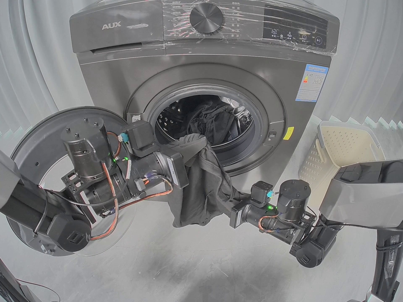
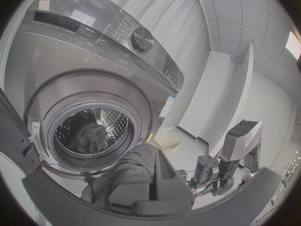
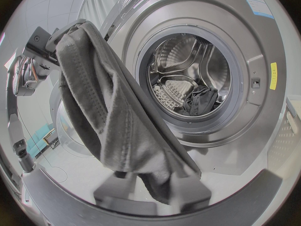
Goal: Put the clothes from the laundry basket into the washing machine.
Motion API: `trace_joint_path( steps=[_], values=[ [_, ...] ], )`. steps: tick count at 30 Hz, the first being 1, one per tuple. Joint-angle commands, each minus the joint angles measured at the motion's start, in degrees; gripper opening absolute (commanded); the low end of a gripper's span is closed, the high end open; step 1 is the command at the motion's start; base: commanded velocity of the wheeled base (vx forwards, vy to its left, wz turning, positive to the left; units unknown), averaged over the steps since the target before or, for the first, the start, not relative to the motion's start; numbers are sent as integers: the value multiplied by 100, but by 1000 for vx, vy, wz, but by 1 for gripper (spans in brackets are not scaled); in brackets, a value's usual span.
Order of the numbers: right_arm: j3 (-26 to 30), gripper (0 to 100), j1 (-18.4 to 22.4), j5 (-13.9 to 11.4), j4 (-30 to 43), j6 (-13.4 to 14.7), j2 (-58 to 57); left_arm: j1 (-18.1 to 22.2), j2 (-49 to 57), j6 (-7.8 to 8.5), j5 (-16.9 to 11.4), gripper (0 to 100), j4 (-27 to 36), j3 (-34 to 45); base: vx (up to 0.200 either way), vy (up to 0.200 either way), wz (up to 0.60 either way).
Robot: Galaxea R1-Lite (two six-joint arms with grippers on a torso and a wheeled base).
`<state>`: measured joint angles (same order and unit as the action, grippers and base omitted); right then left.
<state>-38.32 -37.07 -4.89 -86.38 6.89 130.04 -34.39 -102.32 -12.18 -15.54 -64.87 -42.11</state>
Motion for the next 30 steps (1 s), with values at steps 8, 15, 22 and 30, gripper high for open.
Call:
trace_joint_path(
  steps=[8,15,22,30],
  values=[
    [623,0,192,23,60,-12,-936,152,1,58,210,0,-255,308,0,0,0],
    [861,0,183,67,157,-56,-1745,125,151,559,429,0,-307,818,0,0,0],
    [861,0,200,172,130,6,-2105,46,203,752,429,0,-773,1372,0,0,0],
    [1072,0,200,331,174,14,-2633,125,142,629,421,0,-1766,1468,0,0,0]
  ],
)
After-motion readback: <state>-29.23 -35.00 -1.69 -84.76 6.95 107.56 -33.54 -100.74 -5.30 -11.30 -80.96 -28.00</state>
